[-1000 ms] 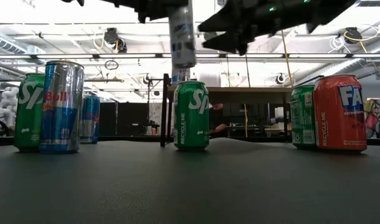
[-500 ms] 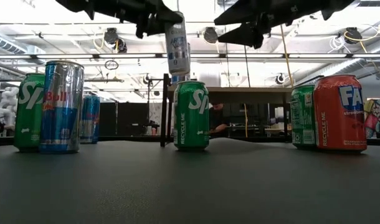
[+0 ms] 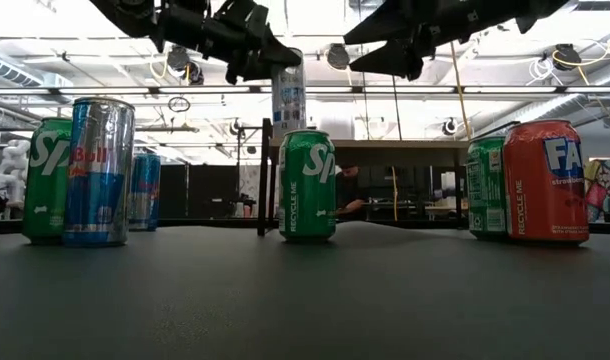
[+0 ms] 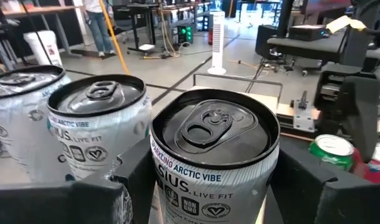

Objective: Place canned beverage on shelf
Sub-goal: Put the white blue soda can on the shelf aligned with the other white blue soda can, then put the middle green soda can on the shelf

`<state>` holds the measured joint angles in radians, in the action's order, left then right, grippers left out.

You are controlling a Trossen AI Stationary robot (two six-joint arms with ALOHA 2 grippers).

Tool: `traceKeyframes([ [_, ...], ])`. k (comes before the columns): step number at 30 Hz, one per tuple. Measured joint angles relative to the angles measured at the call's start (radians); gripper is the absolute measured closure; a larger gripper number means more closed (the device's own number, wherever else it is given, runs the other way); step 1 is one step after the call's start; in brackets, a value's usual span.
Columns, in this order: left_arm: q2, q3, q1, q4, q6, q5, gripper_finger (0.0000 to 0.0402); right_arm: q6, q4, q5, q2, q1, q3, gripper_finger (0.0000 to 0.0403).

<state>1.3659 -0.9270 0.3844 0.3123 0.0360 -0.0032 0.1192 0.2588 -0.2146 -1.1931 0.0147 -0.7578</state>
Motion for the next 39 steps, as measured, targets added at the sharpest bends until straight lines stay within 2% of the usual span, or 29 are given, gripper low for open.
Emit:
traceKeyframes([
  [5, 0.005, -0.001, 0.01, 0.003, 0.0, -0.001, 0.0159, -0.015, -0.014, -0.002, 0.0, 0.0, 0.0, 0.0083],
  [12, 0.005, -0.002, 0.009, 0.0, 0.038, 0.003, 0.0159, -0.027, -0.034, -0.122, 0.0, 0.0, 0.0, 0.0083],
  [15, 0.005, -0.002, 0.009, -0.002, 0.034, 0.002, 0.0155, -0.029, -0.033, -0.127, 0.0, 0.0, 0.0, 0.0083],
  [18, 0.005, -0.002, 0.009, -0.003, 0.032, 0.002, 0.0133, -0.037, -0.033, -0.14, 0.0, 0.0, 0.0, 0.0083],
  [23, 0.007, -0.002, 0.01, -0.013, 0.031, -0.001, 0.0079, -0.061, -0.032, -0.269, 0.0, 0.0, 0.0, 0.0083],
  [26, -0.005, -0.002, 0.009, -0.02, 0.033, 0.017, 0.0056, -0.059, -0.033, -0.311, 0.0, 0.0, 0.0, 0.0083],
  [33, -0.116, -0.001, 0.006, -0.139, 0.083, 0.032, 0.0039, -0.05, -0.05, -0.313, 0.018, -0.001, 0.0, 0.0083],
  [36, -0.189, -0.001, 0.006, -0.229, 0.127, 0.032, 0.0038, -0.001, -0.128, -0.312, 0.059, -0.002, -0.001, 0.0083],
  [39, -0.252, 0.014, 0.006, -0.256, 0.144, 0.031, 0.0038, 0.102, -0.367, -0.308, 0.105, -0.008, -0.05, 0.0083],
])
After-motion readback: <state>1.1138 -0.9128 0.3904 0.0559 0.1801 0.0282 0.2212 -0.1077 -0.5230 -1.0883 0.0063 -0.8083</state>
